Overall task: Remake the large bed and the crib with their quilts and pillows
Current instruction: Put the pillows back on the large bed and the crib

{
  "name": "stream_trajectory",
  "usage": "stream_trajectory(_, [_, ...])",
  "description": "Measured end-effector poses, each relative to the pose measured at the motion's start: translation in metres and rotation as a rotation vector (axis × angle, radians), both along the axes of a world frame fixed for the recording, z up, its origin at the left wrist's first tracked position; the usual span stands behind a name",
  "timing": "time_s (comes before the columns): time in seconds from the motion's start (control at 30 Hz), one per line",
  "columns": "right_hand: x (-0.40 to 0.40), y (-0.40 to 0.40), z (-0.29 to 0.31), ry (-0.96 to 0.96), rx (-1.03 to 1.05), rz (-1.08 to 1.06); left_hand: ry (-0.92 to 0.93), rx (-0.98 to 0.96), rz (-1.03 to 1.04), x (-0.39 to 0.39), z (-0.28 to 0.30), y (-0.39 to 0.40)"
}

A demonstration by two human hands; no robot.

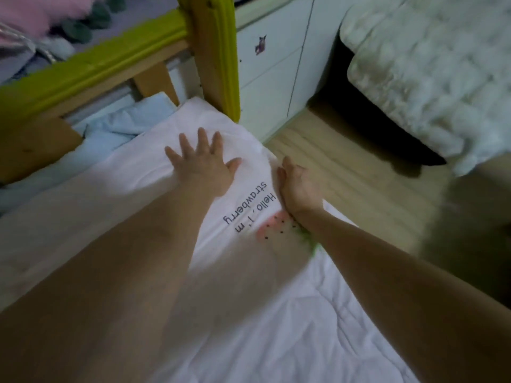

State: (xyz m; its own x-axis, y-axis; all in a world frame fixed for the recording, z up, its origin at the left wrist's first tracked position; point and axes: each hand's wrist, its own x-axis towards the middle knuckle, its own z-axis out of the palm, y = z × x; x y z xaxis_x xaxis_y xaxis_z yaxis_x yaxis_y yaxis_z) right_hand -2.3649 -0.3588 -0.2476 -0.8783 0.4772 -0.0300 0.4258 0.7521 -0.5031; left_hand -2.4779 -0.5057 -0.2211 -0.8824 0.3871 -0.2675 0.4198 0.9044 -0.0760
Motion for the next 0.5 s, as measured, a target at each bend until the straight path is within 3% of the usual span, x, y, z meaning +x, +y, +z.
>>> stream_trajectory(0.1, [0.054,0.017,0.013,0.031,-0.086,0.013,0.009,0.021,-0.042,0.041,0.014,0.014])
stream_trajectory(0.23, [0.176,0.031,0.024,-0.068,0.044,-0.028,-0.062,0.098,-0.269,0.133,0.023,0.017])
stream_trajectory(0.4, [0.293,0.036,0.034,-0.281,0.212,-0.241,-0.155,0.036,-0.422,0.245,0.028,0.033])
stream_trajectory(0.5, [0.329,0.044,0.033,-0.196,0.190,-0.271,-0.129,0.046,-0.531,0.293,0.023,0.043])
